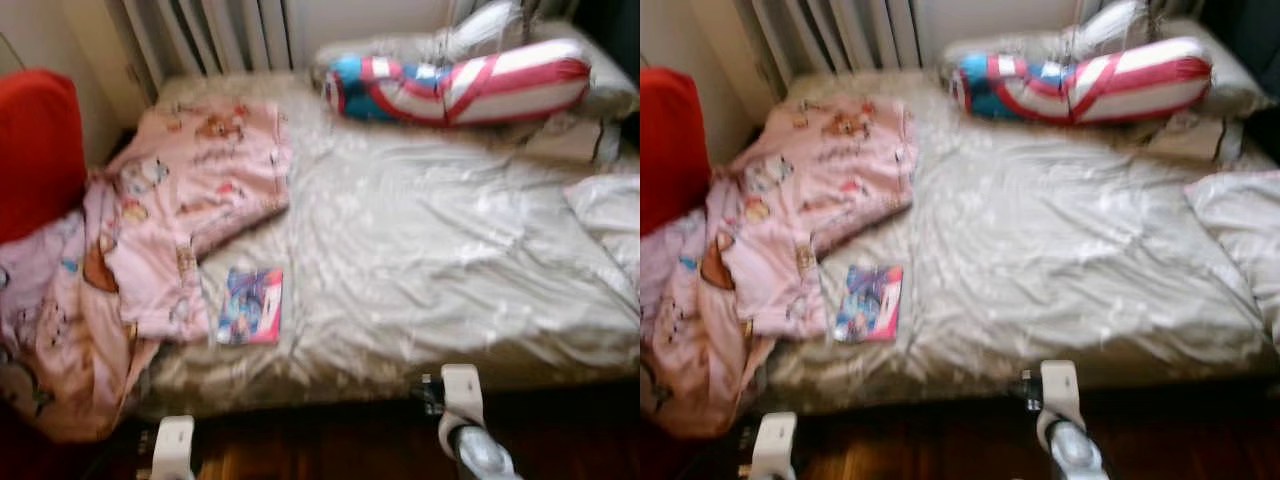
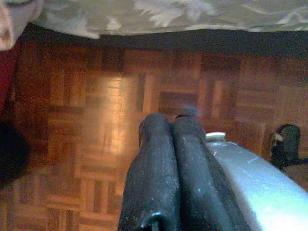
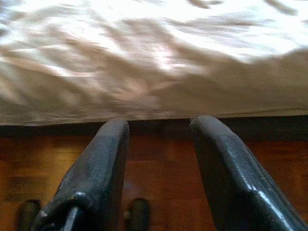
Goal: Clean up the room
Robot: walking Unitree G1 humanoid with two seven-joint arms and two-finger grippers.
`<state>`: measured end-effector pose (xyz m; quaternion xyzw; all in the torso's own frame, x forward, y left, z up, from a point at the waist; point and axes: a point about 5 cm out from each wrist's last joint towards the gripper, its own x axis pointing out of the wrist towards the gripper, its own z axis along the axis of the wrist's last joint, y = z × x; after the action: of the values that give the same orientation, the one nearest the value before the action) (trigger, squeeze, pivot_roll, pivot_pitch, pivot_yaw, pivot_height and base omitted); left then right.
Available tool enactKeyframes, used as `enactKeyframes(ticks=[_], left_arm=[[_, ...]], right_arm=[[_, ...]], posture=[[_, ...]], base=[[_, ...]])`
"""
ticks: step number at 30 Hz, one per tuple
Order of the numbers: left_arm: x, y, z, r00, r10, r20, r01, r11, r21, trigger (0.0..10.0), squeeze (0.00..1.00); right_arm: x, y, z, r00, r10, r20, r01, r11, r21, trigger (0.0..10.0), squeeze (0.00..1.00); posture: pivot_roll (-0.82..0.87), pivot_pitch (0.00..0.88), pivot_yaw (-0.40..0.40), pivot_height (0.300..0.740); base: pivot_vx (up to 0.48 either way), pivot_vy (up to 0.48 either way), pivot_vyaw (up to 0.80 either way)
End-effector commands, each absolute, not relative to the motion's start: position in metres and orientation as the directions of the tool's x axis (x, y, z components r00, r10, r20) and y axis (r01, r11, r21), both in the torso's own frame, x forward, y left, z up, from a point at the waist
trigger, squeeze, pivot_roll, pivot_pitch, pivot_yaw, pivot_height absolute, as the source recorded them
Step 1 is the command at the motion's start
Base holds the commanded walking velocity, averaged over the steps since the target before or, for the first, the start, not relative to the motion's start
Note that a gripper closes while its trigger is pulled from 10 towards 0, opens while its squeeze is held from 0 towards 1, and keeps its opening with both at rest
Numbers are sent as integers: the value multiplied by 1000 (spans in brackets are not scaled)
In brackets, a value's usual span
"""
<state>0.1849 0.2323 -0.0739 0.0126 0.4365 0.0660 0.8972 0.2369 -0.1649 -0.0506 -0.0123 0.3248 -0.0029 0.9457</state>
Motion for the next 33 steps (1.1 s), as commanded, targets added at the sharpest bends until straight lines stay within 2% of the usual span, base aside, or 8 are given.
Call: enactKeyframes(ticks=[1, 33], left_arm=[[178, 234, -77, 581, 134, -802, -107, 990, 88, 10000, 0], [177, 234, -78, 579, 132, -804, -103, 991, 89, 10000, 0]], right_arm=[[234, -163, -53, 783, -11, -622, 1, 1000, -16, 10000, 0], [234, -161, -53, 784, -7, -621, -4, 1000, -16, 10000, 0]], posture=[[-102, 118, 26, 740], [-101, 90, 29, 740]], base=[[0, 334, 0], [0, 334, 0]])
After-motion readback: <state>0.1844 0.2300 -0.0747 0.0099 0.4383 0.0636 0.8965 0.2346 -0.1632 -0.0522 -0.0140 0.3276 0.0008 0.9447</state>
